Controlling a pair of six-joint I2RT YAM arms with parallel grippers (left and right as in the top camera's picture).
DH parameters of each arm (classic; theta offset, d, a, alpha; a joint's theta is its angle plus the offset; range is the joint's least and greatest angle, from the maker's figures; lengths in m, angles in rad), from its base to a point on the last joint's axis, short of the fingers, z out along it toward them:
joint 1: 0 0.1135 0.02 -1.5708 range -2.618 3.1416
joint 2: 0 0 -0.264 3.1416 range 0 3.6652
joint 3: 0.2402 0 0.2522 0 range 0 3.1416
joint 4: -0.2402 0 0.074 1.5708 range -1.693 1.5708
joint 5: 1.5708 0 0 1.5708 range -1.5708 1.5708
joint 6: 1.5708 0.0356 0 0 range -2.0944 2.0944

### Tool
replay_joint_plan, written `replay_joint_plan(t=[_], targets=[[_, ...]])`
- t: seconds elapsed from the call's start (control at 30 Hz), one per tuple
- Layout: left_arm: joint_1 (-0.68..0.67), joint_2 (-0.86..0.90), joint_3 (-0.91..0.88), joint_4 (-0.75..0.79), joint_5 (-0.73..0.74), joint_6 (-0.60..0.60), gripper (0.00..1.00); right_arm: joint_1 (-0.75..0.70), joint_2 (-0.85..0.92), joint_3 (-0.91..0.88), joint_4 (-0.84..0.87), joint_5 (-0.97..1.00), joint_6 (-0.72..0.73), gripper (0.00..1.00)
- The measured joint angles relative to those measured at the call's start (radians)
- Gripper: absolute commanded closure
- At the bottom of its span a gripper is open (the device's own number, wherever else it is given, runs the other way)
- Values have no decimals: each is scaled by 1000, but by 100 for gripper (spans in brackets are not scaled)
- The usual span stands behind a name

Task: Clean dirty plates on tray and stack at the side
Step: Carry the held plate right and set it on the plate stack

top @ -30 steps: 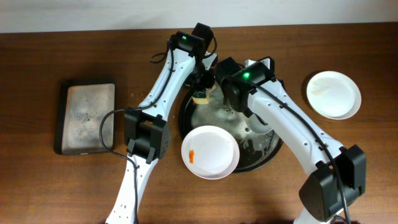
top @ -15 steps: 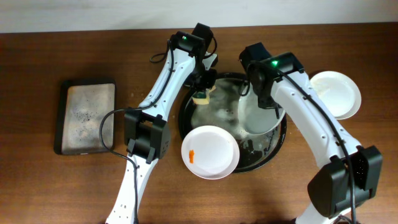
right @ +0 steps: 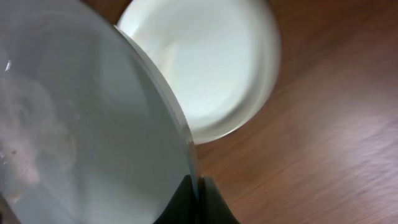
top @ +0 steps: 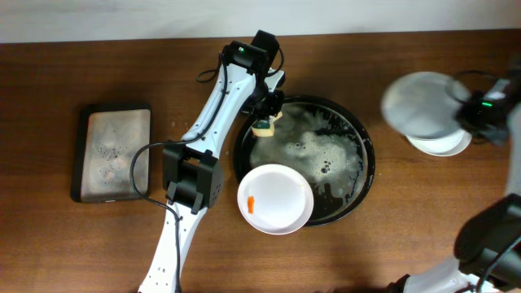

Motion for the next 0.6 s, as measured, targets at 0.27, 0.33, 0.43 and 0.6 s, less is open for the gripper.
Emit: replay_joint_plan(t=[0.27,0.33,0.43,0.6], targets=[[0,0,0,0,0,0,99,-132,203,2,122,-53,-1,92],[0,0,0,0,0,0,99,-108,235,2,147,-60,0,72],[0,0,0,0,0,0,99,-85,240,2,191,-56,-10,65],[0,0,0,-1,45,3,99,-85,231,2,158,-100,-16,58]])
